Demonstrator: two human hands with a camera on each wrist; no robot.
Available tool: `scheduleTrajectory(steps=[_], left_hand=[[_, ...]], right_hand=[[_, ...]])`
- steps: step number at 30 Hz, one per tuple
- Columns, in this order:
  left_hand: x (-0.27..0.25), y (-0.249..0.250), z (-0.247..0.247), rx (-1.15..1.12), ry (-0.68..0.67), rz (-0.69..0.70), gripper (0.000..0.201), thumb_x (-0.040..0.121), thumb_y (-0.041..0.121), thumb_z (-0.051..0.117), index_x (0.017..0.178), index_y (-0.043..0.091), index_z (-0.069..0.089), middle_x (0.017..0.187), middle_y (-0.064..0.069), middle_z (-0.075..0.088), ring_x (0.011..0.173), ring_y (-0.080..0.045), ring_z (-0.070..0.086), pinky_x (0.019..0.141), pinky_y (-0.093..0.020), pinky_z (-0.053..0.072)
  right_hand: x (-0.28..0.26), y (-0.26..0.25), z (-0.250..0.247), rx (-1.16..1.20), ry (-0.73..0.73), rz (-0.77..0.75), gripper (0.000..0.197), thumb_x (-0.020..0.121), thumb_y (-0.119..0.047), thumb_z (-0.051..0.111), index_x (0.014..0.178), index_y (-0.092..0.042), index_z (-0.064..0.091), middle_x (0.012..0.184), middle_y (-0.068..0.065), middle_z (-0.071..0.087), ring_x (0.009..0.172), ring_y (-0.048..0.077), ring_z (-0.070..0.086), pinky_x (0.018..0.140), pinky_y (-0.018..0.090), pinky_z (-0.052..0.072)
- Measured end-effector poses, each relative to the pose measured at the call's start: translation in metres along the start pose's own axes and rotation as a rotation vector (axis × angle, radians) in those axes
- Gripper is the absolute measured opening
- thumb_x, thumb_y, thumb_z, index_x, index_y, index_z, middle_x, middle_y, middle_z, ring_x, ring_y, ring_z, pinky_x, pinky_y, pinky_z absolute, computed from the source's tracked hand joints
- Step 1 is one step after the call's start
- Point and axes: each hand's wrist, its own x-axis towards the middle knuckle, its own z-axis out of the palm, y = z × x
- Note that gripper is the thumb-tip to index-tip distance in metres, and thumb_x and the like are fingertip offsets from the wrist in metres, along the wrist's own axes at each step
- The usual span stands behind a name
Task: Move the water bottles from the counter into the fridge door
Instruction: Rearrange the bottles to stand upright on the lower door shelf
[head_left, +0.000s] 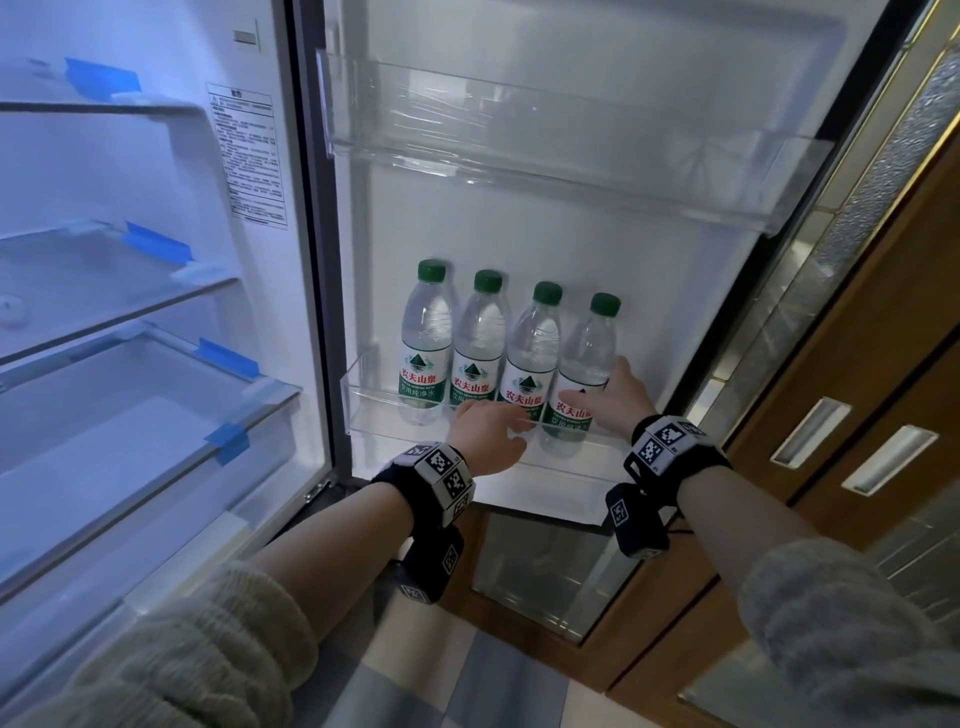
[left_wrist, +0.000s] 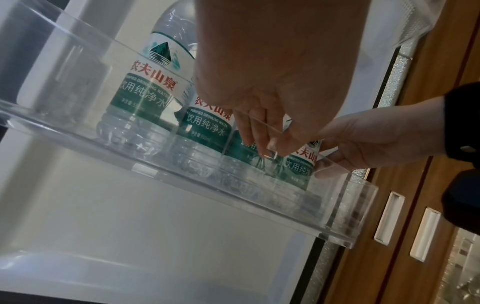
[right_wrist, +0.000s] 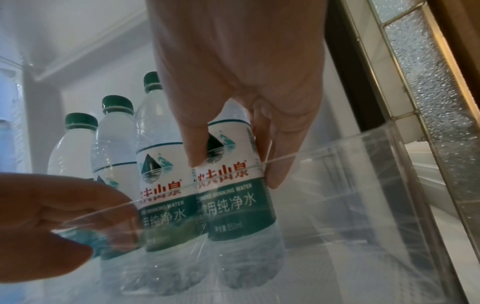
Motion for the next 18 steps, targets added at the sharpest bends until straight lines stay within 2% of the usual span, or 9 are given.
scheduleTrajectory(steps=[3,6,9,11,15,18], left_hand=[[0.000,0.000,0.001,-0.013,0.004,-0.006,0.033,0.088,0.021,0.055,0.119,0.024,0.065,0.116,0.010,0.069,0.114,-0.012,0.055,0.098,-0.026,0.025],[-0.002,-0.001,0.000,-0.015,0.007,-0.007,0.030,0.087,0.022,0.056,0.116,0.024,0.065,0.114,0.011,0.069,0.113,-0.011,0.055,0.094,-0.024,0.023],[-0.006,-0.002,-0.001,-0.015,0.010,-0.004,0.029,0.087,0.023,0.056,0.114,0.025,0.066,0.114,0.011,0.069,0.112,-0.011,0.056,0.098,-0.025,0.024],[-0.010,-0.002,-0.001,-0.008,0.025,-0.001,0.027,0.087,0.025,0.057,0.113,0.026,0.066,0.112,0.011,0.069,0.111,-0.011,0.056,0.100,-0.025,0.025],[-0.021,-0.002,0.000,0.057,0.062,0.006,0.028,0.087,0.035,0.057,0.113,0.028,0.065,0.111,0.013,0.068,0.111,-0.012,0.054,0.103,-0.029,0.026],[-0.031,0.003,-0.002,0.093,0.077,-0.019,0.030,0.089,0.048,0.051,0.109,0.030,0.065,0.113,0.012,0.067,0.113,-0.014,0.054,0.106,-0.033,0.028]], right_hand=[[0.000,0.002,0.000,-0.008,0.002,-0.006,0.069,0.073,-0.034,0.080,0.126,-0.015,0.039,0.110,0.000,0.058,0.102,0.024,0.059,0.092,0.043,0.051],[-0.003,0.002,-0.001,-0.013,-0.010,-0.002,0.069,0.075,-0.034,0.079,0.127,-0.013,0.039,0.109,0.000,0.057,0.102,0.022,0.058,0.090,0.037,0.049],[-0.008,0.003,-0.003,-0.026,-0.029,0.000,0.070,0.073,-0.037,0.080,0.126,-0.012,0.041,0.113,0.002,0.060,0.105,0.023,0.059,0.092,0.040,0.050],[-0.013,0.005,-0.005,-0.009,-0.045,0.007,0.074,0.073,-0.036,0.081,0.129,-0.011,0.039,0.115,0.003,0.059,0.105,0.022,0.058,0.092,0.038,0.049],[-0.028,0.014,-0.009,0.049,-0.072,0.013,0.088,0.071,-0.037,0.084,0.138,-0.011,0.034,0.128,0.007,0.055,0.108,0.020,0.056,0.092,0.034,0.047],[-0.043,0.020,-0.015,-0.002,-0.099,0.007,0.089,0.073,-0.040,0.082,0.141,-0.012,0.032,0.128,0.008,0.055,0.100,0.018,0.054,0.084,0.029,0.044]])
